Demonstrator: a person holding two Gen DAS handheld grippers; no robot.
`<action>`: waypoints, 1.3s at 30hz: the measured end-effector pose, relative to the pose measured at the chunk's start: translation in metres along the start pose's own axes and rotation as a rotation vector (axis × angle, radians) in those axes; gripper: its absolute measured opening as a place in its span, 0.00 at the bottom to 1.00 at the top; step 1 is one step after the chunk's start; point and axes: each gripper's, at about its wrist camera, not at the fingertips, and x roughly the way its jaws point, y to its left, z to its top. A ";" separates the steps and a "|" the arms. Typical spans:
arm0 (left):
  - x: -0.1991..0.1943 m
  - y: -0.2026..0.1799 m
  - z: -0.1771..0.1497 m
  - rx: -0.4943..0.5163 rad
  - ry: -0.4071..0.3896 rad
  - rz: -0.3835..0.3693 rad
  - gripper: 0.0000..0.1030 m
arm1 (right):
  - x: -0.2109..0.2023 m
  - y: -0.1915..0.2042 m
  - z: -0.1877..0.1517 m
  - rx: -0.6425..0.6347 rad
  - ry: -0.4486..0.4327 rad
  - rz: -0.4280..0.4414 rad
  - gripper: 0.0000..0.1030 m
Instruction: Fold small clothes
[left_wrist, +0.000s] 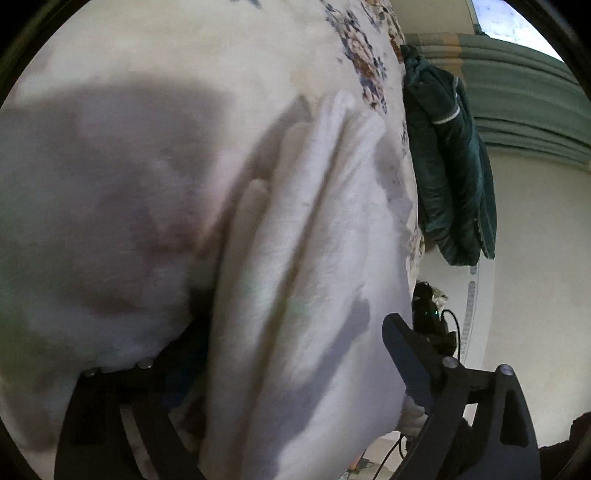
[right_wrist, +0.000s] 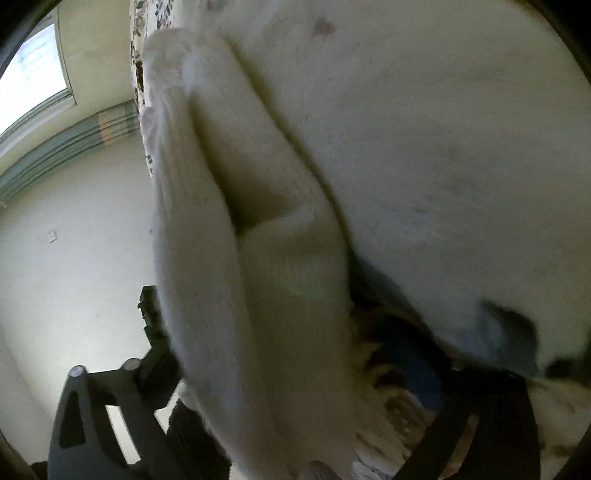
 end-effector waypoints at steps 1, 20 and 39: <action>0.002 -0.003 0.000 0.011 -0.002 -0.006 0.90 | 0.004 0.004 0.001 -0.013 0.016 0.004 1.00; -0.036 -0.123 0.033 0.236 -0.099 -0.051 0.27 | -0.007 0.129 -0.021 -0.237 -0.156 -0.062 0.44; 0.093 -0.158 0.282 0.308 -0.059 0.031 0.28 | -0.035 0.219 0.221 -0.293 -0.288 -0.132 0.44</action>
